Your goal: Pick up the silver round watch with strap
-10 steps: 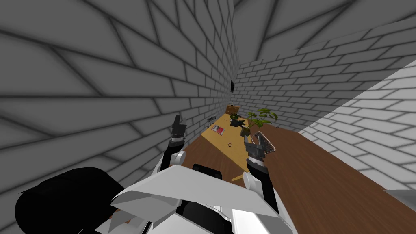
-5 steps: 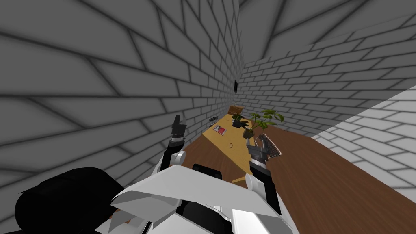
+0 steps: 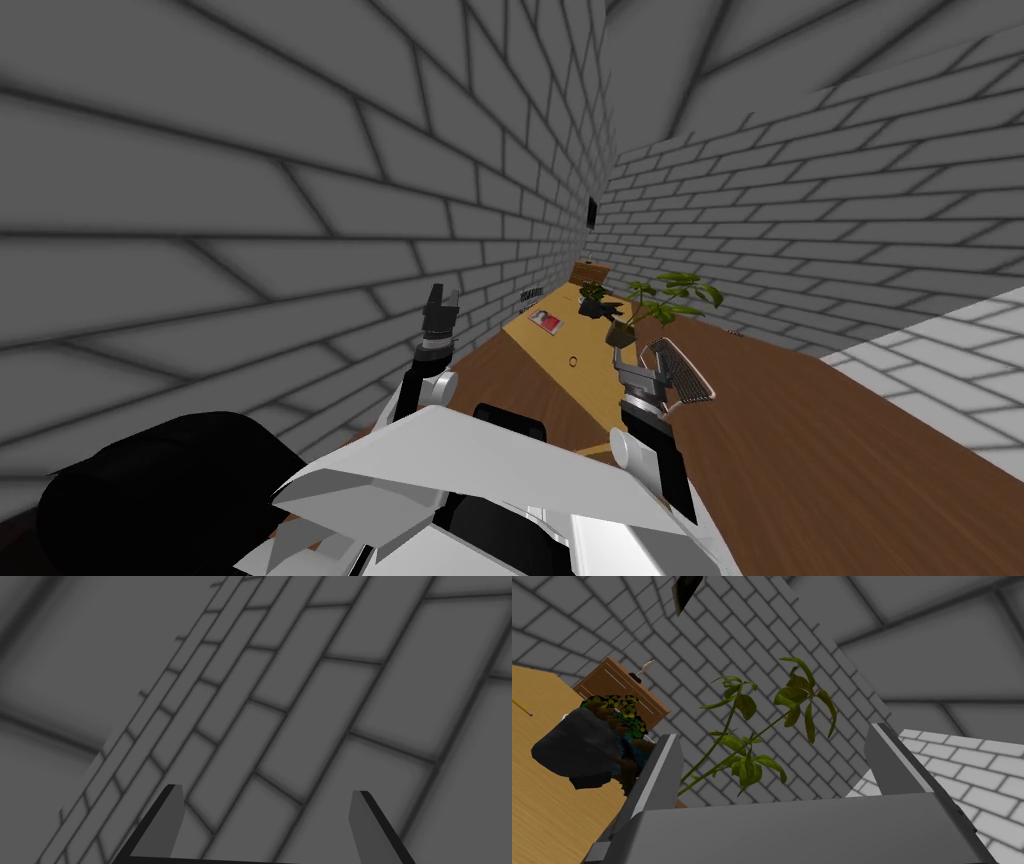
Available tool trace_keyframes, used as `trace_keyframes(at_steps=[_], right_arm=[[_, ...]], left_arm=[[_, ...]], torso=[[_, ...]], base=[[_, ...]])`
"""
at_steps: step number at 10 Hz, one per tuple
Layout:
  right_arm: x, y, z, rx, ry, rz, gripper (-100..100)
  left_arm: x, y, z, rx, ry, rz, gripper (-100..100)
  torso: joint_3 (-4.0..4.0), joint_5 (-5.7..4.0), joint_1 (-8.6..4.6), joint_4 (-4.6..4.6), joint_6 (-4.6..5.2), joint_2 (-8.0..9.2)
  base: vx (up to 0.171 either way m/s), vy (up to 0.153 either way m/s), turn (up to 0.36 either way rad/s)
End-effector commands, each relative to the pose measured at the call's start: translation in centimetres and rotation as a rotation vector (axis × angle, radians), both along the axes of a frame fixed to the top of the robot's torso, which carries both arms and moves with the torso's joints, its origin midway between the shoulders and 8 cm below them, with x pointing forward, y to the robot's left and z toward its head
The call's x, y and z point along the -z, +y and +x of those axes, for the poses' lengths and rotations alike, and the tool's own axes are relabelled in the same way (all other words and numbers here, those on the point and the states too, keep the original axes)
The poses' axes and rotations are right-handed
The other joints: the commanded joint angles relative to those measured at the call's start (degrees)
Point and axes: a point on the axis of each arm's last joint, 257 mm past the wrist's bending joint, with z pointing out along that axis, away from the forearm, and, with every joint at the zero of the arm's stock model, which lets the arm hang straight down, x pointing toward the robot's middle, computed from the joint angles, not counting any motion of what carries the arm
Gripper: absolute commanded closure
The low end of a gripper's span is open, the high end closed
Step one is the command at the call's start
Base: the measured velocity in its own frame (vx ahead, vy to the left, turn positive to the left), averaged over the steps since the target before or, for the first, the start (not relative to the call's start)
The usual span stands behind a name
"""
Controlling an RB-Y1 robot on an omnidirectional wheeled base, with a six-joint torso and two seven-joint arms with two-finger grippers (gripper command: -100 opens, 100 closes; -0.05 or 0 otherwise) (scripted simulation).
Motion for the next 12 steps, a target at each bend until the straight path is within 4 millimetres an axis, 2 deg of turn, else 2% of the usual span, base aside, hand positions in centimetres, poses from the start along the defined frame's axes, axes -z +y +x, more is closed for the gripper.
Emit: trace_keyframes(at_steps=[1, 3, 6, 9, 11, 12], right_arm=[[1.1, -0.9, 0.0, 0.005, 0.012, 0.033, -100], [2.9, -3.7, 0.2, 0.016, 0.011, 0.143, -100], [5.4, -5.5, 0.1, 0.031, 0.034, 0.222, -100], [9.0, -9.1, 0.2, 0.060, 0.030, 0.408, -100], [11.7, -10.6, -0.2, 0.084, 0.045, 0.498, -100], [11.9, -10.6, -0.3, 0.086, 0.048, 0.500, -100]], left_arm=[[0.0, 0.0, 0.0, 0.000, 0.000, 0.000, 0], [0.0, 0.0, 0.0, 0.000, 0.000, 0.000, 0], [0.0, 0.0, 0.0, 0.000, 0.000, 0.000, 0], [0.0, 0.0, 0.0, 0.000, 0.000, 0.000, 0], [0.0, 0.0, 0.0, 0.000, 0.000, 0.000, 0], [0.0, 0.0, 0.0, 0.000, 0.000, 0.000, 0]], torso=[[0.00, 0.00, 0.00, 0.00, 0.00, 0.00], [0.00, 0.00, 0.00, 0.00, 0.00, 0.00], [-0.01, 0.00, -0.01, 0.00, 0.01, -0.02], [-0.03, 0.00, -0.02, -0.01, -0.01, -0.06], [-0.04, -0.02, -0.05, -0.02, 0.06, -0.07], [-0.03, 0.00, -0.01, -0.01, 0.03, -0.05]], base=[[-0.015, -0.024, 0.089], [-0.019, -0.029, 0.215], [-0.011, -0.024, 0.135], [-0.007, -0.033, 0.289], [-0.005, -0.032, 0.109], [-0.006, -0.020, 0.119]])
